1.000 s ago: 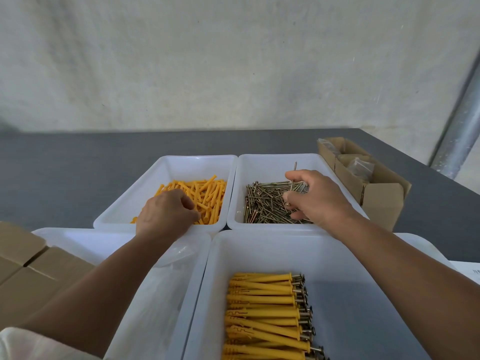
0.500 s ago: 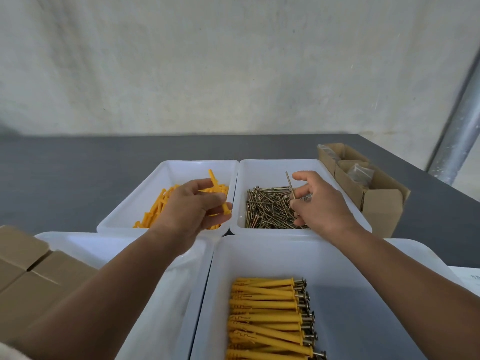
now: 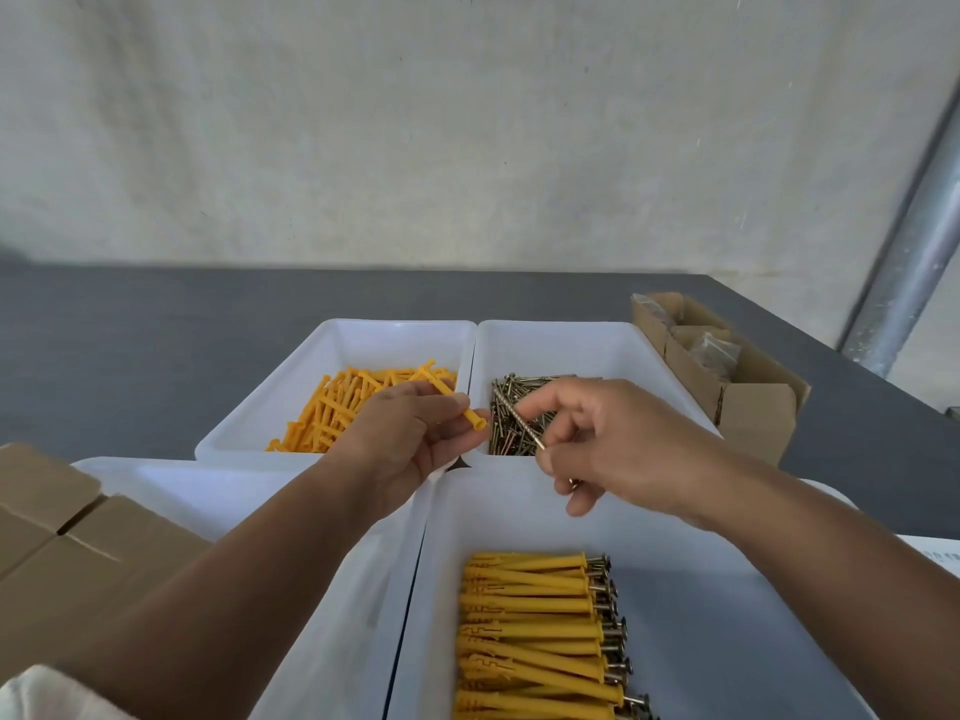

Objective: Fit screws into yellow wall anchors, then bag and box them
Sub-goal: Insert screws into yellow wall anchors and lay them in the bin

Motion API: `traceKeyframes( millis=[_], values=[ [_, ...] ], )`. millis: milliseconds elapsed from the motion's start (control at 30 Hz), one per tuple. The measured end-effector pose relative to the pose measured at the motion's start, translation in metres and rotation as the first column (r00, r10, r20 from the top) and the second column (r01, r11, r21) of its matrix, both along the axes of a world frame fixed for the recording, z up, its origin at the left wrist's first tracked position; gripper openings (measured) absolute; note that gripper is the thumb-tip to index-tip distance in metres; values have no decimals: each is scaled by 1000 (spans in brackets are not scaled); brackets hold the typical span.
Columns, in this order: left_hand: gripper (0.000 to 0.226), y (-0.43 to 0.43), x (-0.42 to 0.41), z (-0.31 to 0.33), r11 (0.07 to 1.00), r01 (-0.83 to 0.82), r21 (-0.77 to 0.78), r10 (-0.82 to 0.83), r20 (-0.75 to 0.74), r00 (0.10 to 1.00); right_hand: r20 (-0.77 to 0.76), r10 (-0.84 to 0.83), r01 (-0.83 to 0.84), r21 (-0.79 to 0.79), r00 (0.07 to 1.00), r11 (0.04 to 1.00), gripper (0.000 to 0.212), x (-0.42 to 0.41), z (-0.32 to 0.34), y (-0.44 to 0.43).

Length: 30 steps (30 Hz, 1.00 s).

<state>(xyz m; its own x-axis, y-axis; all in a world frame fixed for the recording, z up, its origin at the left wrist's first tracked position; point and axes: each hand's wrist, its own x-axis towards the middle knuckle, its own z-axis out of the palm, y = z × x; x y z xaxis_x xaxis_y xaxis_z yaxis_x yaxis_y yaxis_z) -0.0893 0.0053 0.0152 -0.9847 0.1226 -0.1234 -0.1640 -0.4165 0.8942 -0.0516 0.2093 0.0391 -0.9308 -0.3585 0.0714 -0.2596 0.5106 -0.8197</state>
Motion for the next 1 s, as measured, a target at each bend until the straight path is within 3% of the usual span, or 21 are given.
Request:
traceKeyframes(
  millis=[533,867,1000],
  values=[
    [19,1,0,0,999,10,-38,-10,0,1000,15,15,-17,154,1000,988,42,8,-18,-7],
    [8,3,7,1,985,75,-157,-89,-84,993,9,-48,47,105,999,993,35,7,-16,-7],
    [20,3,10,3,972,124,-201,-149,-114,982,0,-67,67,72,998,995,24,8,-16,-8]
  ],
)
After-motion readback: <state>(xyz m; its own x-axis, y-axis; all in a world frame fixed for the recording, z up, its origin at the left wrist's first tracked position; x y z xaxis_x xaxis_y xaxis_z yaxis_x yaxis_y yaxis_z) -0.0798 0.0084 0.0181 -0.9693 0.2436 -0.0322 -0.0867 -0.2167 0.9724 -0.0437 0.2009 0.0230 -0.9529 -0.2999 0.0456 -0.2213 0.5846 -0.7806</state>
